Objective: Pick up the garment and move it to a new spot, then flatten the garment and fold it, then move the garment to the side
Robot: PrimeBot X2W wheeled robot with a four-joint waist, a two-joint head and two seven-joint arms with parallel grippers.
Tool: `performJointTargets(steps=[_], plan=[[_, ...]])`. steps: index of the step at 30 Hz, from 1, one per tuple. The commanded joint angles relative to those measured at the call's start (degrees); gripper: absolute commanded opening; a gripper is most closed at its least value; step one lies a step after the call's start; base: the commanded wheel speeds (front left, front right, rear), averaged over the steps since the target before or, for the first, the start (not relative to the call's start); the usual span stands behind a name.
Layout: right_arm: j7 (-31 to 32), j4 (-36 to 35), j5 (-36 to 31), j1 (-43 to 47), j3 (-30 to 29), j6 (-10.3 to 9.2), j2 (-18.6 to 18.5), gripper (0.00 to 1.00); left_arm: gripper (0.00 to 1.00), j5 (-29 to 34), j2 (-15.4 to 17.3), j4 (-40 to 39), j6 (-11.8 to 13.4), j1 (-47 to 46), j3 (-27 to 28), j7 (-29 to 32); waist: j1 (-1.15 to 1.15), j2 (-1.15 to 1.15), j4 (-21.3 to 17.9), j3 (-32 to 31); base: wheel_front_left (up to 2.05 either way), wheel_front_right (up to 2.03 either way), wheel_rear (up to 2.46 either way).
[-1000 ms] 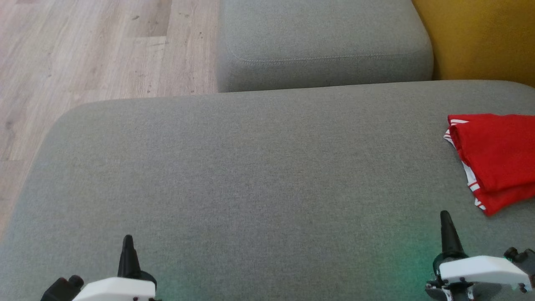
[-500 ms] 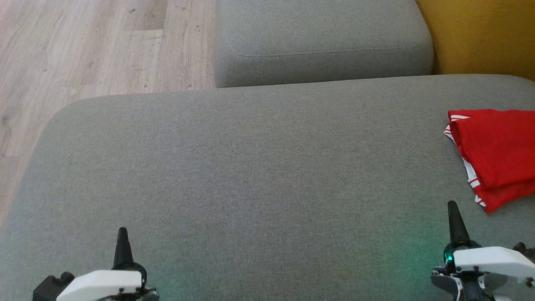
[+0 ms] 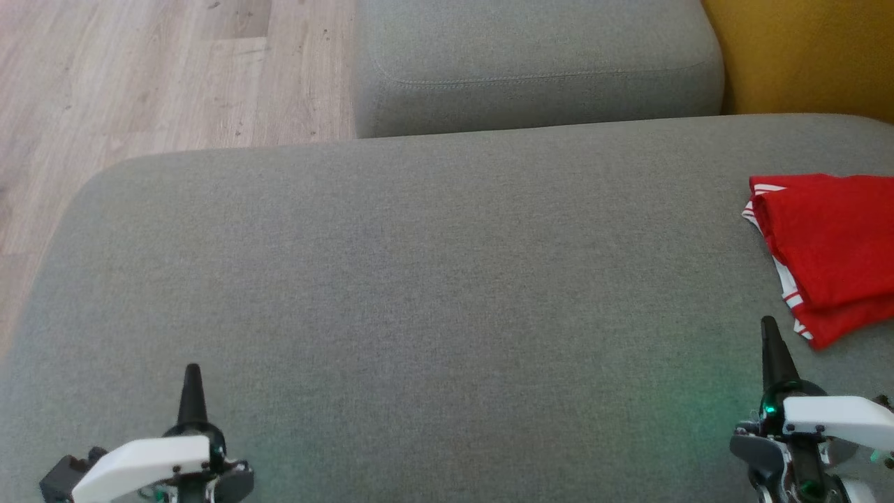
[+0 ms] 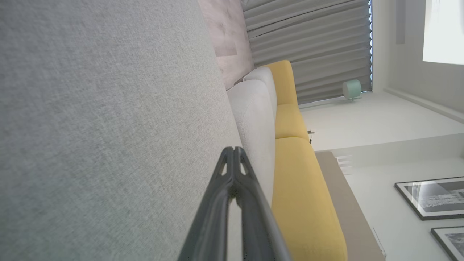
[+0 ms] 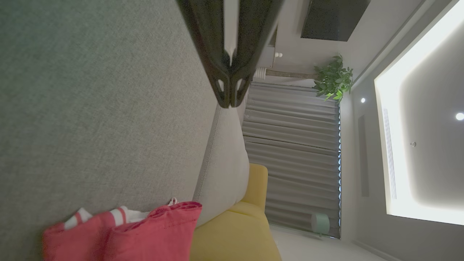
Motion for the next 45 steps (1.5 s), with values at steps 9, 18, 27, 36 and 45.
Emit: performJointTargets(steps=[9,18,27,36,45], plan=[[2.12,-2.55,7.71,-4.22,-0.55,0.38,-0.53,0.0,0.0,-7.41,0.67,-1.53,-2.07,-4.79,4.11,2.1,0.0,0.0,-0.22,0.79,0.0,0.0,0.0],[3.49,-2.76,12.86,-5.22,-1.57,0.4,-0.48,0.0,0.0,-12.49,0.61,-1.45,-3.16,-5.93,5.53,3.51,0.0,0.0,-0.39,1.38,0.0,0.0,0.0],[3.8,-2.78,13.57,-5.39,-1.84,0.41,-0.39,0.0,0.0,-13.13,0.48,-1.43,-3.33,-6.12,5.93,3.86,0.0,0.0,-0.42,1.48,0.0,0.0,0.0],[3.89,-2.77,13.47,-5.4,-1.96,0.41,-0.31,0.0,0.0,-12.98,0.35,-1.42,-3.33,-6.13,6.11,4.01,0.0,0.0,-0.42,1.48,0.0,0.0,0.0],[3.98,-2.77,13.38,-5.41,-2.07,0.41,-0.24,0.0,0.0,-12.84,0.23,-1.42,-3.33,-6.14,6.28,4.15,0.0,0.0,-0.42,1.48,0.0,0.0,0.0]])
